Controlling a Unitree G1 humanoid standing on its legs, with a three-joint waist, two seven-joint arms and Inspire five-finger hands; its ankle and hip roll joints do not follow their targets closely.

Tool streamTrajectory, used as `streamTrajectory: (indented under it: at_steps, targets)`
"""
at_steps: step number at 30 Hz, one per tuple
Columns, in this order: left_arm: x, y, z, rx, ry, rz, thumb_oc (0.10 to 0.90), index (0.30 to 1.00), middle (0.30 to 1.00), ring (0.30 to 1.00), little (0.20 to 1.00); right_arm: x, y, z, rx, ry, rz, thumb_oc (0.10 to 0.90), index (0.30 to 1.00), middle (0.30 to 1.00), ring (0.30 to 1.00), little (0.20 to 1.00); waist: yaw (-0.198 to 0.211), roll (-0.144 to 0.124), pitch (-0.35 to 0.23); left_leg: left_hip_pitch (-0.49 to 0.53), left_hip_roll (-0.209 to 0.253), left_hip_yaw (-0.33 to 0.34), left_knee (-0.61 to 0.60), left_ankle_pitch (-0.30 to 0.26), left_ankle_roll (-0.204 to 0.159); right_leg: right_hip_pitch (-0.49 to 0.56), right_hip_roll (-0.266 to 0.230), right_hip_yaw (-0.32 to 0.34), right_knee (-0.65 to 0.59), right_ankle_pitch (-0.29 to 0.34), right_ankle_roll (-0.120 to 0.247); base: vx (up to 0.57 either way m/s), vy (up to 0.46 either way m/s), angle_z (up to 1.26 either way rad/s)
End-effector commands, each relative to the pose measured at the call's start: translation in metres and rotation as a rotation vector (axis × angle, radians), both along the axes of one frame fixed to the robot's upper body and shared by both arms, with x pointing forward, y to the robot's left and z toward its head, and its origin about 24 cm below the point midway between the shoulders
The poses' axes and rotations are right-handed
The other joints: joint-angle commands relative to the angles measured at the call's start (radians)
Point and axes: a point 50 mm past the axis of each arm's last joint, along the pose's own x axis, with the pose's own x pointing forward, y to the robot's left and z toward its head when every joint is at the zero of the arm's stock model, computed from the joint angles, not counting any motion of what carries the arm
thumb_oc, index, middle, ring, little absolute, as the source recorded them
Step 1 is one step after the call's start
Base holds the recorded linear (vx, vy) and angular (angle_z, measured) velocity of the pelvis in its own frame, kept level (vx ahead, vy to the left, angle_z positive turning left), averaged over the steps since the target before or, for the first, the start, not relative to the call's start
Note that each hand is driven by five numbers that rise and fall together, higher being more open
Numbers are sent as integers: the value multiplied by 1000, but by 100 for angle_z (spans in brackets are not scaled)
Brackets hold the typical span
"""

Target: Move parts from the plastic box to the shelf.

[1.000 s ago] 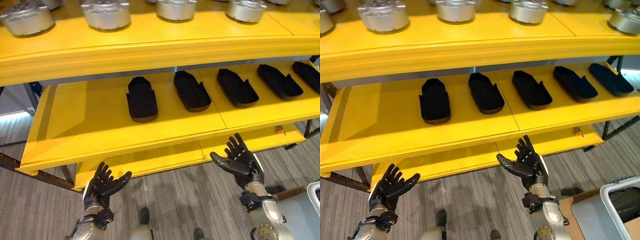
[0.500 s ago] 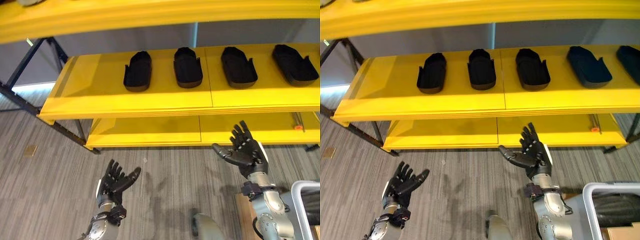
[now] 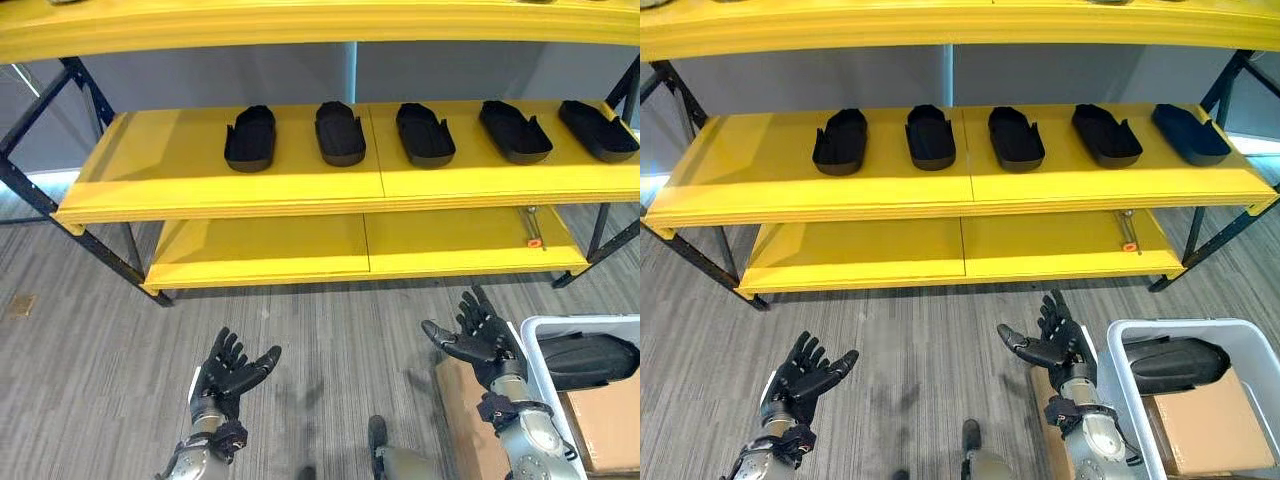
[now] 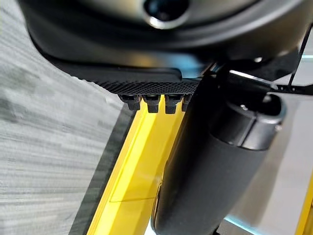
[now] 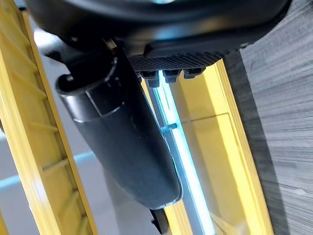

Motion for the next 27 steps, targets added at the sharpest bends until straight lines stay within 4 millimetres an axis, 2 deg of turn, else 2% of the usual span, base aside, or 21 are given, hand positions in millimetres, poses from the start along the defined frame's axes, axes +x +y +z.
streamTrajectory:
  at_steps: [1,2,3,4,5,6,7,8,9,10,11,12,13,14,18,20,21,23,27]
  targets:
    - [19,17,44,145,-219,-38,900,1000,1000,1000,1000,15,1,48,-32,-258,19,900,1000,1000,1000,1000,-20,-19,28,49,-72,4,-26,-7,77,50,-70,17,-140,23,118,-159,141,0]
    - [20,17,44,146,-219,-38,900,1000,1000,1000,1000,15,1,48,-31,-258,19,900,1000,1000,1000,1000,-18,-20,28,48,-73,5,-24,-8,77,49,-71,18,-140,24,119,-324,278,-14]
    - [20,19,45,169,-220,-42,900,1000,1000,1000,1000,15,2,47,-41,-253,16,900,1000,1000,1000,1000,-28,-18,51,28,-87,22,-7,-4,86,22,-80,19,-136,40,134,-366,274,-36]
    - [21,19,45,176,-221,-54,900,1000,1000,1000,1000,16,3,46,-34,-253,20,900,1000,1000,1000,1000,-25,-6,70,-2,-92,34,18,5,98,21,-56,19,-47,-20,120,-559,383,-59]
    - [21,20,45,175,-218,-40,900,1000,1000,1000,1000,17,5,49,-40,-266,31,900,1000,1000,1000,1000,1,10,66,-37,-80,67,30,21,107,44,-69,-55,86,-110,86,-453,265,-82]
    - [19,21,44,170,-213,-36,900,1000,1000,1000,1000,17,6,48,-36,-266,34,900,1000,1000,1000,1000,13,13,58,-46,-73,80,27,25,108,70,-76,-83,111,-147,72,-264,134,-97]
    - [20,21,44,170,-213,-36,900,1000,1000,1000,1000,17,6,49,-36,-266,34,900,1000,1000,1000,1000,12,12,56,-49,-74,80,25,30,108,67,-77,-83,109,-144,72,-181,58,-96]
    - [17,22,42,153,-200,-15,900,1000,1000,1000,1000,19,9,49,-40,-271,39,900,1000,1000,1000,1000,47,22,35,-65,-51,118,16,33,109,149,-115,-158,145,-209,56,-126,38,-86]
    - [17,22,42,154,-200,-15,900,1000,1000,1000,1000,19,9,49,-40,-271,39,900,1000,1000,1000,1000,47,23,33,-68,-51,117,14,37,109,148,-115,-159,139,-203,56,-255,24,-105]
    - [10,27,41,141,-186,14,900,1000,1000,1000,1000,21,14,47,-26,-269,43,900,1000,1000,1000,1000,106,22,-1,-97,-20,199,-6,47,96,275,-191,-295,100,-222,67,-141,-9,-108]
    - [10,27,41,141,-185,14,900,1000,1000,1000,1000,21,14,47,-25,-269,43,900,1000,1000,1000,1000,107,21,0,-96,-20,199,-6,47,96,277,-191,-295,98,-221,67,-187,-30,-121]
    - [7,30,41,141,-178,27,900,1000,1000,1000,1000,21,15,48,-20,-275,46,900,1000,1000,1000,1000,129,12,-12,-111,-13,226,-3,46,89,318,-211,-344,64,-208,78,-113,-57,-111]
    - [3,35,41,151,-173,46,900,1000,1000,1000,1000,22,18,48,-16,-278,56,900,1000,1000,1000,1000,161,-13,-29,-128,-8,271,5,37,85,365,-229,-397,-15,-155,109,-72,-95,-99]
    - [1,36,41,159,-169,52,900,1000,1000,1000,1000,22,19,48,-16,-278,59,900,1000,1000,1000,1000,171,-26,-35,-125,-8,282,16,7,81,382,-232,-401,-45,-143,132,-17,-72,-94]
    - [-3,36,38,150,-153,61,900,1000,1000,1000,1000,20,18,48,-11,-274,61,900,1000,1000,1000,1000,174,-47,-35,-131,2,330,43,-13,86,371,-222,-399,-91,-126,153,1,-32,-99]
    - [-3,35,37,143,-147,64,900,1000,1000,1000,1000,16,15,47,-13,-266,51,900,1000,1000,1000,1000,167,-51,-31,-132,9,339,61,-22,83,364,-213,-390,-89,-140,151,19,-79,-35]
    - [-2,34,36,145,-143,57,900,1000,1000,1000,1000,9,4,50,-29,-273,14,900,1000,1000,1000,1000,135,-48,-11,-147,39,356,121,-39,67,338,-190,-377,-71,-174,134,16,-101,-15]
    - [-1,31,35,144,-143,38,900,1000,1000,1000,1000,4,-2,50,-22,-269,-17,900,1000,1000,1000,1000,112,-41,8,-151,58,366,167,-57,57,335,-172,-371,-63,-217,114,8,-93,-3]
    - [1,26,32,134,-132,22,900,1000,1000,1000,1000,3,-5,50,-13,-269,-40,900,1000,1000,1000,1000,80,-29,40,-166,91,384,230,-76,45,302,-155,-342,-13,-252,95,-43,-33,-25]
